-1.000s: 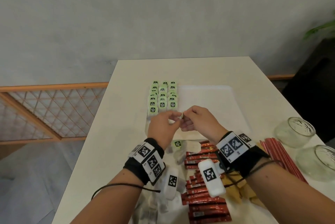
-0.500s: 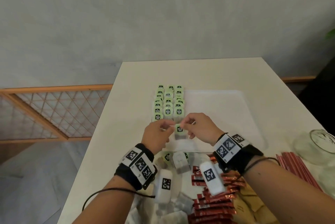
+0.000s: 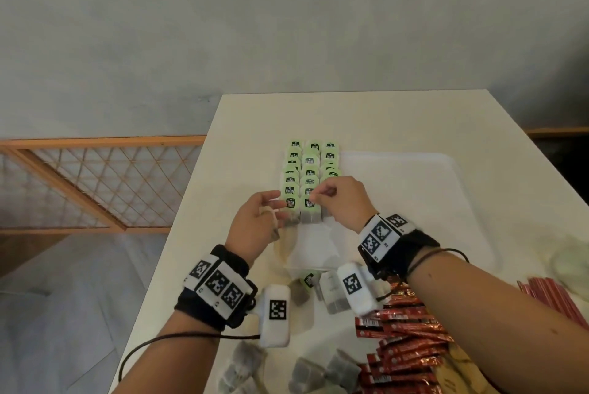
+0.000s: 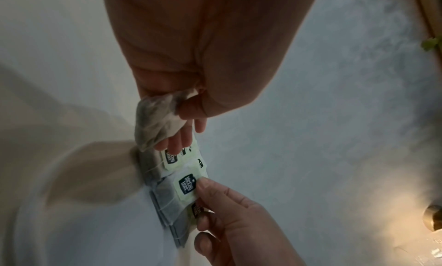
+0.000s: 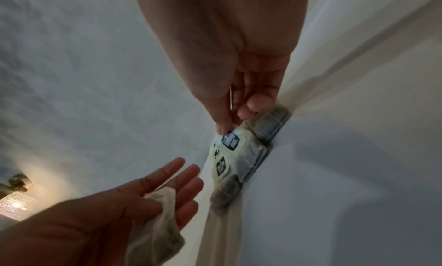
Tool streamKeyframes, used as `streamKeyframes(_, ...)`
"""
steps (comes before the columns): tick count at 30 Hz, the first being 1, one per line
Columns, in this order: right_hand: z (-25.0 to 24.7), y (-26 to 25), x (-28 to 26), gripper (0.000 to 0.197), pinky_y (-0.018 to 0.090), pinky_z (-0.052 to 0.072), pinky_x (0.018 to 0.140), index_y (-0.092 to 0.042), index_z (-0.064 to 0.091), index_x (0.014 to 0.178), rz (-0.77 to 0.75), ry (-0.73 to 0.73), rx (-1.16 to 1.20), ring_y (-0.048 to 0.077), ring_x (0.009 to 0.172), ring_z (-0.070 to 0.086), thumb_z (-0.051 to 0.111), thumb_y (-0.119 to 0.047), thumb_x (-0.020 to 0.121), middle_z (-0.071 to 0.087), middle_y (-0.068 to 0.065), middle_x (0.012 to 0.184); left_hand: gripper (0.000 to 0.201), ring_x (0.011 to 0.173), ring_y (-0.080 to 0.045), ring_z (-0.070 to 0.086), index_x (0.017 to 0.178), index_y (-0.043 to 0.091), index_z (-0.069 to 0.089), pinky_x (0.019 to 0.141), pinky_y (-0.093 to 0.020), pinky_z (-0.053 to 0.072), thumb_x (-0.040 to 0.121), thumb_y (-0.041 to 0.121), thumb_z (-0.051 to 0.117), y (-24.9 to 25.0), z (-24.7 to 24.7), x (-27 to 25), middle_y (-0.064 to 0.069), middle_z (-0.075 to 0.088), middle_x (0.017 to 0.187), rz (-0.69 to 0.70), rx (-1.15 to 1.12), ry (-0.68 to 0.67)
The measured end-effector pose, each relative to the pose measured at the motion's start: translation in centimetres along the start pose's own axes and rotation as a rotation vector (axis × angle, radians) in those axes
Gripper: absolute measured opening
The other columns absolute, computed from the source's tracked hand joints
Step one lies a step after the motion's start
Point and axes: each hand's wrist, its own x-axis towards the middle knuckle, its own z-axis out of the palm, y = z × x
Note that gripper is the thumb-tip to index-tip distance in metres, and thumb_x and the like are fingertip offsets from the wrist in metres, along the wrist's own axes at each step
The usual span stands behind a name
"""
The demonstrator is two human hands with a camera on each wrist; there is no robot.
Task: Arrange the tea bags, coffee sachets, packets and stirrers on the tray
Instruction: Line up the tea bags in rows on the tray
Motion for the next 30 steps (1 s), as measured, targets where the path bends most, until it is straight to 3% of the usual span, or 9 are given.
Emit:
streamKeyframes(4,0.0,-0.3,0.7,0.008,0.018,0.048,0.074,-0.010,0.076,0.086,0.000,0.044,-0.029,0.007,0.076,0.061,0.075,-0.018,0.083,0.071,-0.003,0.082,0.045,0.081,-0.015,0.067,0.120,0.004,0.054,0.061,-0.020,0.056,0.091,-0.016,0.028,0.5,-0.1,0.1,-0.011,0.065,0.109,0.028,-0.063,-0.034)
streamKeyframes(7,0.0,-0.3,0.5,0.015,0.021,0.046,0.074,-0.010,0.073,0.091,0.032,0.055,-0.026,0.008,0.075,0.059,0.077,-0.022,0.081,0.070,-0.001,0.084,0.044,0.100,-0.024,0.067,0.120,0.008,0.057,0.078,-0.028,0.058,0.092,-0.014,0.032,0.6,0.1,0.0,-0.012,0.067,0.116,0.056,-0.074,-0.023)
streamKeyframes(9,-0.3,-0.5,0.0,0.023,0.020,0.044,0.071,-0.014,0.068,0.097,0.057,0.073,0.001,0.008,0.078,0.059,0.078,-0.028,0.081,0.067,-0.001,0.084,0.042,0.106,-0.021,0.068,0.122,0.011,0.057,0.091,-0.036,0.054,0.093,-0.011,0.035,0.9,0.3,-0.2,-0.010,0.069,0.117,0.071,-0.096,-0.019)
streamKeyframes(13,-1.4,-1.8,-2.4,0.017,0.017,0.042,0.066,-0.018,0.069,0.099,0.063,0.045,0.114,0.004,0.076,0.056,0.071,-0.029,0.086,0.064,-0.007,0.086,0.040,0.111,-0.019,0.067,0.125,0.010,0.057,0.100,-0.041,0.049,0.094,-0.007,0.039,1.8,1.2,-0.9,-0.007,0.071,0.116,0.096,-0.143,-0.086)
streamKeyframes(16,-1.8,-2.9,-4.6,0.017,0.022,0.047,0.070,-0.017,0.070,0.102,0.105,-0.139,0.294,0.008,0.081,0.062,0.066,-0.030,0.090,0.070,-0.005,0.091,0.037,0.111,-0.024,0.066,0.124,0.009,0.058,0.098,-0.040,0.050,0.094,-0.005,0.042,2.3,2.2,-1.6,-0.006,0.073,0.112,0.102,-0.142,-0.129)
streamKeyframes(20,-2.8,-3.4,-6.6,0.023,0.024,0.046,0.076,-0.015,0.069,0.108,0.131,-0.146,0.378,0.006,0.081,0.066,0.060,-0.031,0.094,0.072,-0.004,0.092,0.035,0.111,-0.026,0.066,0.123,0.007,0.059,0.095,-0.037,0.051,0.094,-0.006,0.044,3.1,2.8,-2.5,-0.009,0.072,0.114,0.078,-0.213,-0.209)
streamKeyframes(26,-3.9,-3.7,-9.0,0.008,0.024,0.047,0.073,-0.017,0.068,0.087,0.094,-0.172,0.342,0.009,0.078,0.060,0.066,-0.024,0.091,0.067,0.000,0.084,0.033,0.116,-0.026,0.064,0.119,0.011,0.063,0.101,-0.041,0.048,0.092,-0.003,0.051,3.6,3.9,-3.5,-0.009,0.069,0.121,0.049,-0.237,-0.347)
streamKeyframes(28,-4.2,-3.8,-9.4,0.011,0.024,0.048,0.068,-0.015,0.065,0.081,0.091,-0.085,0.319,0.010,0.072,0.057,0.069,-0.021,0.089,0.063,0.001,0.076,0.032,0.116,-0.021,0.062,0.121,0.014,0.062,0.096,-0.034,0.048,0.090,0.007,0.060,3.4,4.2,-3.7,-0.004,0.068,0.122,0.077,-0.140,-0.288)
streamKeyframes(30,-4.5,-3.6,-9.5,0.016,0.029,0.049,0.068,-0.013,0.064,0.075,0.089,0.039,0.217,0.012,0.068,0.060,0.074,-0.022,0.084,0.065,0.000,0.071,0.031,0.106,-0.017,0.063,0.119,0.012,0.062,0.084,-0.025,0.047,0.089,0.014,0.067,2.9,4.3,-3.9,-0.004,0.068,0.117,0.117,0.025,-0.146)
